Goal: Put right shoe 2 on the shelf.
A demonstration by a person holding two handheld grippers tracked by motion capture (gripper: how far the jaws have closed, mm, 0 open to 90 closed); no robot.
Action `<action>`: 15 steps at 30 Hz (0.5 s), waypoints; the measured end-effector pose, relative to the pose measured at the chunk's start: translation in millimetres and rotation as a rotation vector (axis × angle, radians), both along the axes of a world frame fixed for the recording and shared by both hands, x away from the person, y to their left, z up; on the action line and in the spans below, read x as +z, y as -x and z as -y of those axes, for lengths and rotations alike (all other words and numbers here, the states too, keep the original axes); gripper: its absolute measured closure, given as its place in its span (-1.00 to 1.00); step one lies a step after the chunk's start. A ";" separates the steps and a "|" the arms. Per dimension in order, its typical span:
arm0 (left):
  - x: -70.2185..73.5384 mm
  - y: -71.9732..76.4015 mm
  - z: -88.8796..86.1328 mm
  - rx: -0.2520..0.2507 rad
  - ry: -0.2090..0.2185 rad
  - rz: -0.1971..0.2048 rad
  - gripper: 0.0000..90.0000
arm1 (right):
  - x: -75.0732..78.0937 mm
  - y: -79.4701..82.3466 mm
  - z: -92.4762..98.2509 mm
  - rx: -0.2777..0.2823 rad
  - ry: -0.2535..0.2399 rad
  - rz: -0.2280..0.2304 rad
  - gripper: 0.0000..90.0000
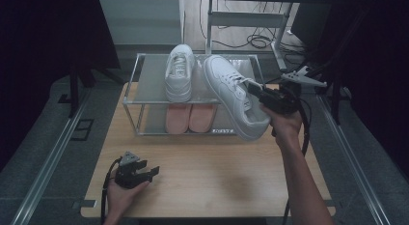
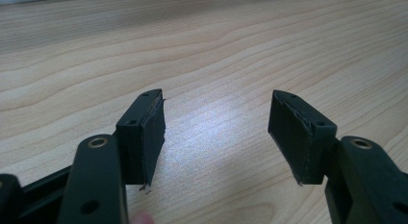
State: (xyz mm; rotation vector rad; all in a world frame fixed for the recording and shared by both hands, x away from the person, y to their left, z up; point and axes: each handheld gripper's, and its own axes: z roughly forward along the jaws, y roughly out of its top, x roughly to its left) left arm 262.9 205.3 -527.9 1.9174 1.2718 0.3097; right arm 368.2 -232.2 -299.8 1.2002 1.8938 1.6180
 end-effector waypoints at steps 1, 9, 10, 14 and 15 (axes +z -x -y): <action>-0.1 0.0 0.2 0.000 0.001 -0.001 -0.15 | 1.2 -3.4 -1.8 -0.005 0.005 -0.003 0.82; 0.5 0.2 -1.0 0.003 0.005 0.001 -0.15 | 8.0 -28.8 -18.9 -0.065 0.011 -0.024 0.82; 0.5 0.2 -1.1 0.003 0.006 0.002 -0.15 | 8.6 -31.9 -20.7 -0.076 0.011 -0.025 0.82; 0.6 0.3 -1.0 0.005 0.012 0.001 -0.15 | 11.5 -45.8 -27.3 -0.118 0.014 -0.042 0.81; 0.7 0.1 -1.5 0.002 0.007 0.004 -0.15 | 12.3 -50.0 -28.9 -0.128 0.014 -0.050 0.81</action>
